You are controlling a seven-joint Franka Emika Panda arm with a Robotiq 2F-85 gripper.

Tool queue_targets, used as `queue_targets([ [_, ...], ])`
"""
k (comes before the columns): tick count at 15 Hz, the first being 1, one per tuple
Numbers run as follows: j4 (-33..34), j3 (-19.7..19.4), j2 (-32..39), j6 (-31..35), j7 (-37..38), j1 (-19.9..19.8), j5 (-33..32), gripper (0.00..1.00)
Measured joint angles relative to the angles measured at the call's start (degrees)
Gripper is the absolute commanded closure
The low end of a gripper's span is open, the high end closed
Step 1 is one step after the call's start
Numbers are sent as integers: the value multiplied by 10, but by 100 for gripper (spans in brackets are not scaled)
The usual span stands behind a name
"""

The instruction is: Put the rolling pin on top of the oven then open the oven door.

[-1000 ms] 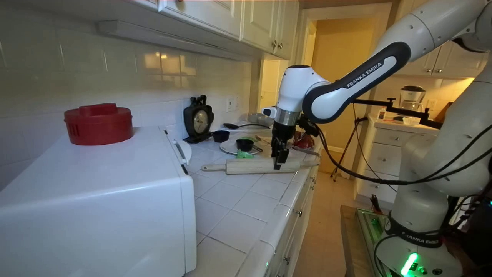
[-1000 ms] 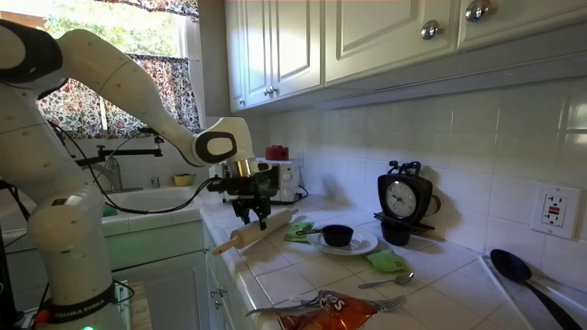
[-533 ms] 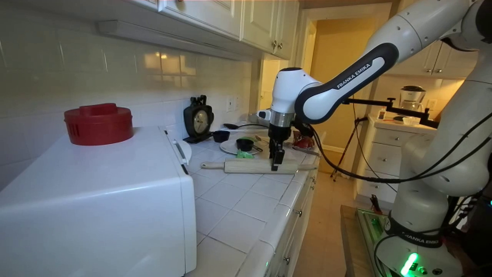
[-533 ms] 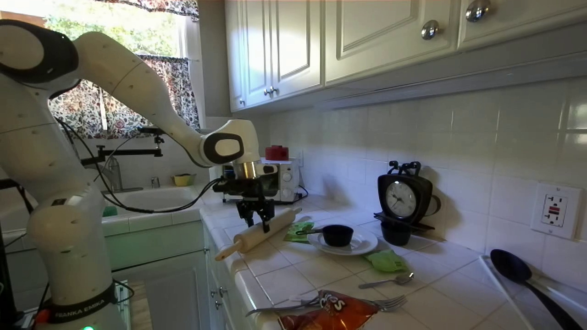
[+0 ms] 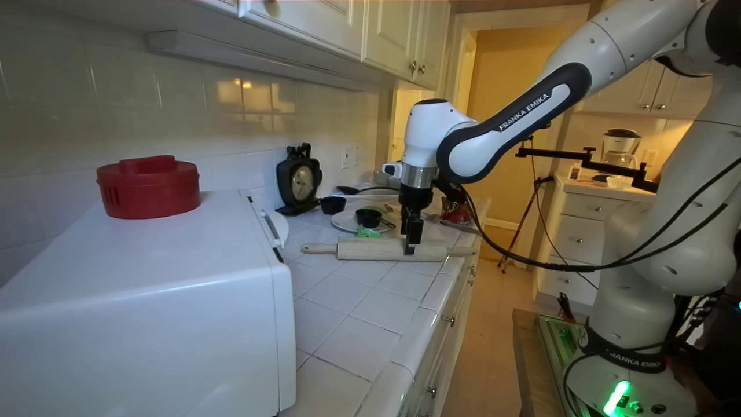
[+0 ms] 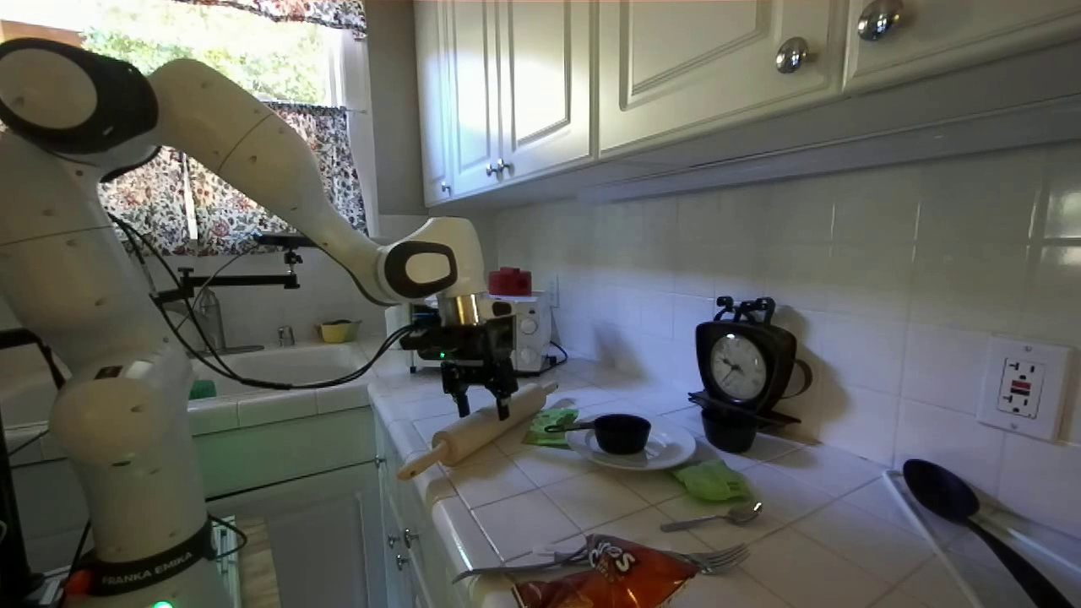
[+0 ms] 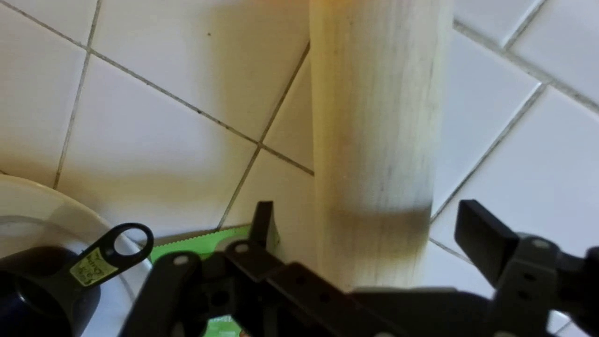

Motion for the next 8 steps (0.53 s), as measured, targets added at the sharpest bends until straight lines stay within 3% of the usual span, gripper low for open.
queue_targets([
  [8,34,3,46,0,10,1,0,0],
])
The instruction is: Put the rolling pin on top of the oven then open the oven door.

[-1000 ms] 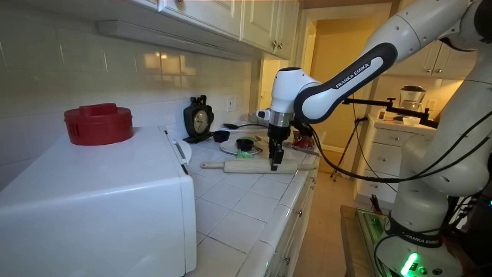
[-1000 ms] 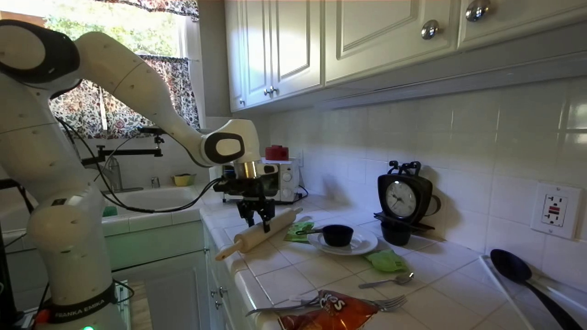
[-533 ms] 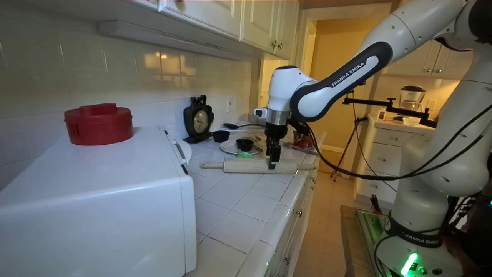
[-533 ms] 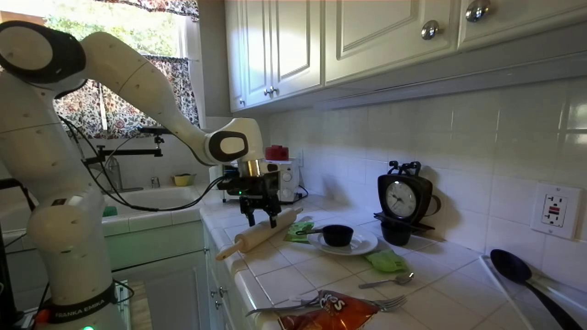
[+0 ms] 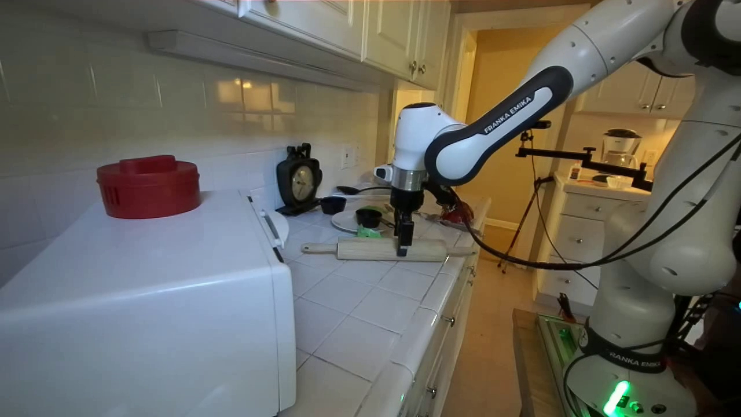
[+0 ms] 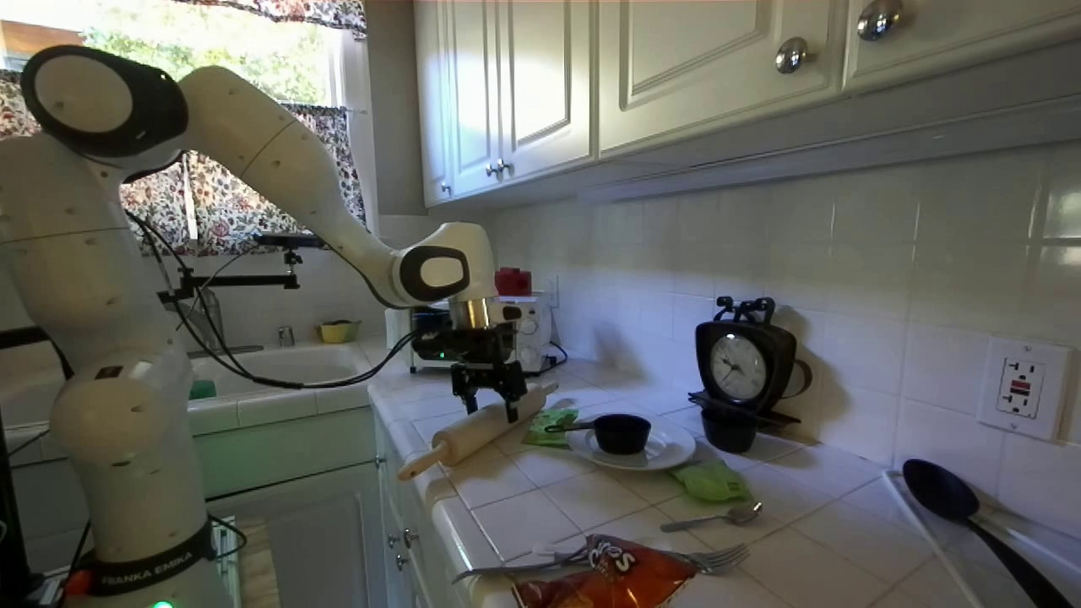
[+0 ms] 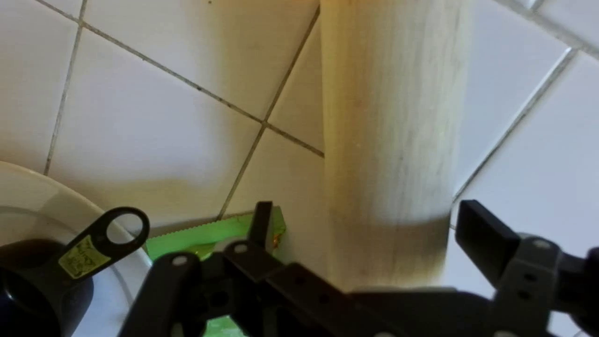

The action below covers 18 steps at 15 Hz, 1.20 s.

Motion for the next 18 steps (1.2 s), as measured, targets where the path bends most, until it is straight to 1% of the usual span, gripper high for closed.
queue_targets([
  [8,29,20,62,7,22,10,0,0],
  [13,42,27,65,10,27,15,0,0],
  [18,49,20,65,10,34,12,0,0],
])
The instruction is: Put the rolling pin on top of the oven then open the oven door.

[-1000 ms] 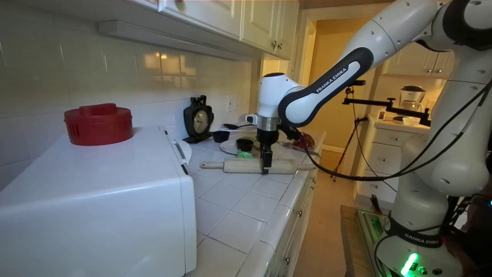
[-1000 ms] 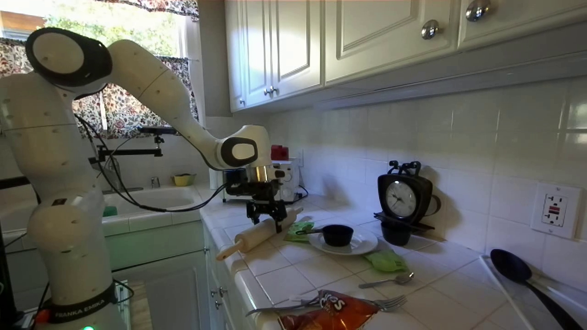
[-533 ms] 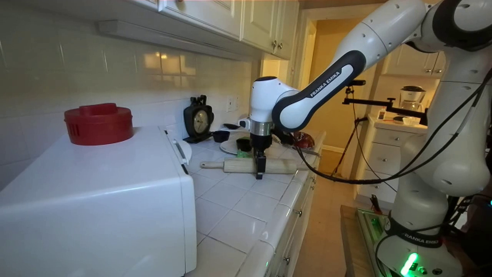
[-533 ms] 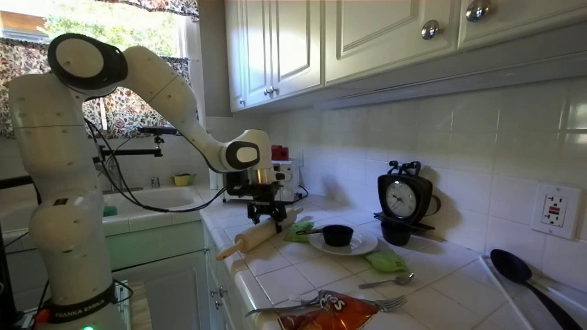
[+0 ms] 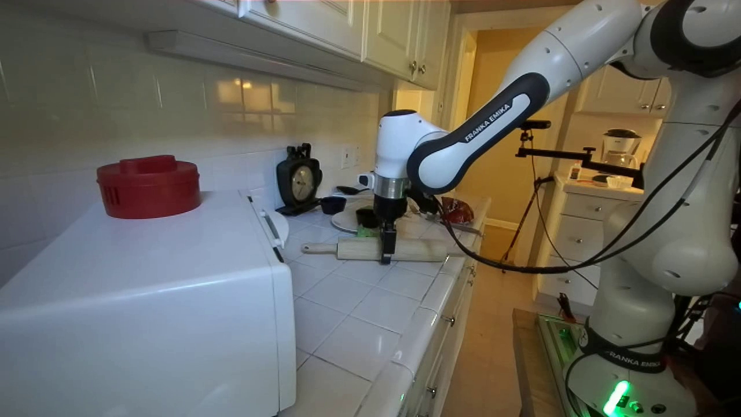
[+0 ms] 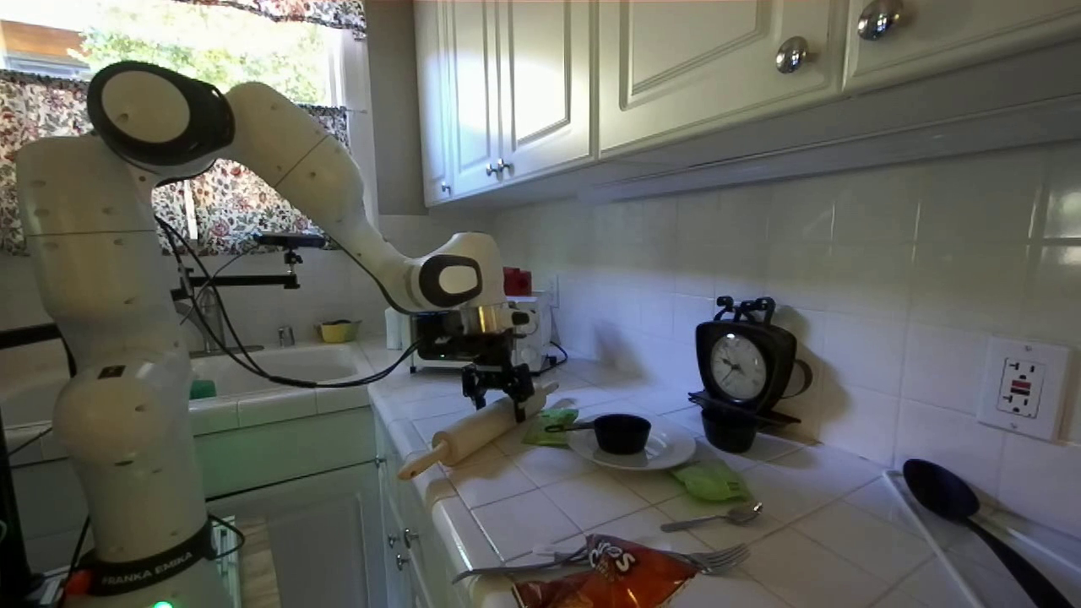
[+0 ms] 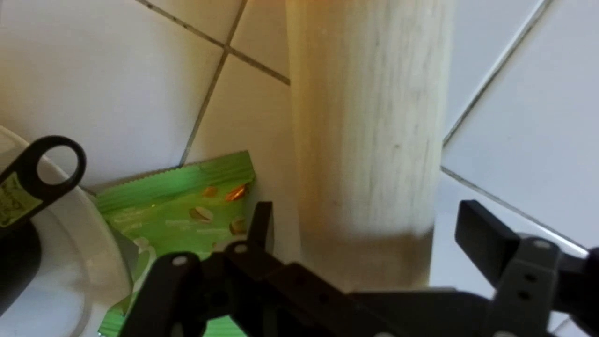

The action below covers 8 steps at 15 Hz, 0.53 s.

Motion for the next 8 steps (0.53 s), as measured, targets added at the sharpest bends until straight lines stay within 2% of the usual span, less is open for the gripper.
queue_targets([
  [1,0,-2,0,0,1,-2,0,0],
  [2,0,-3,0,0,1,-3,0,25],
  [3,0,-4,1,0,1,-4,0,26],
  [6,0,-5,2,0,2,-5,0,50],
  [8,0,-5,2,0,2,-5,0,61],
])
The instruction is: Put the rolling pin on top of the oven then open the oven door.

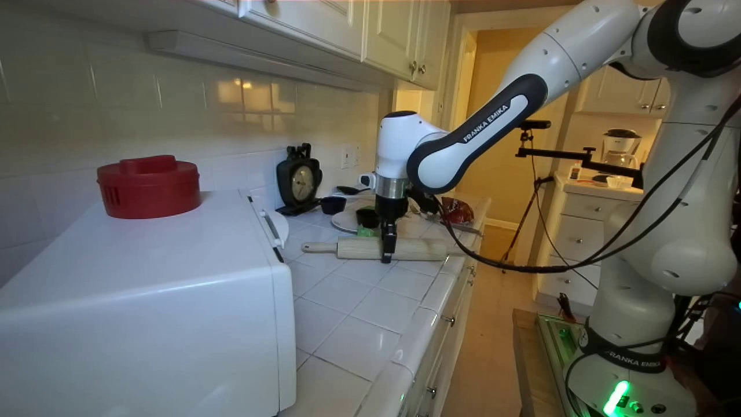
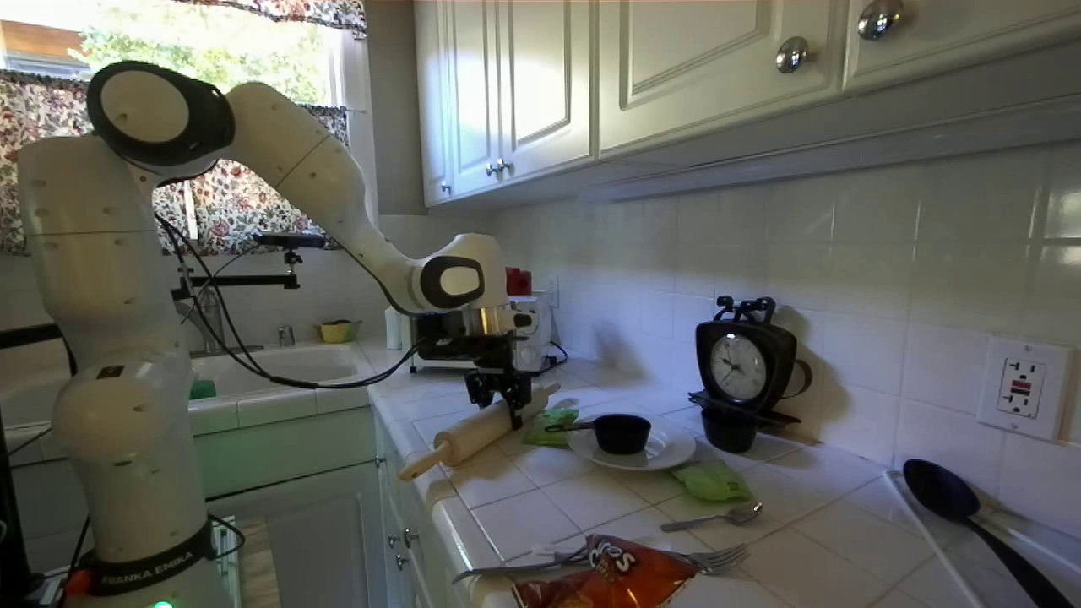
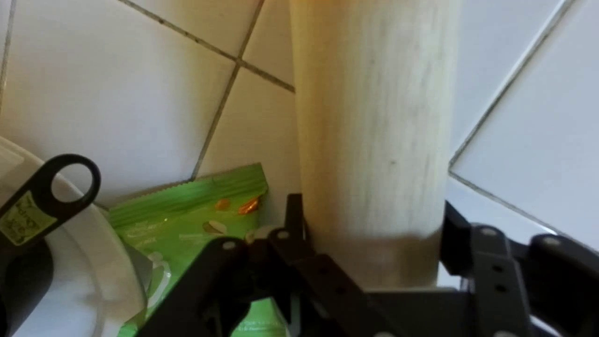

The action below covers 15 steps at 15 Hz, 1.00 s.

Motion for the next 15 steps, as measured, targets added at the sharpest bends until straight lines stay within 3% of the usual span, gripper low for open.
queue_targets([
  [9,-2,3,-7,0,0,2,1,62],
  [15,-30,14,-82,-1,-10,21,4,62],
])
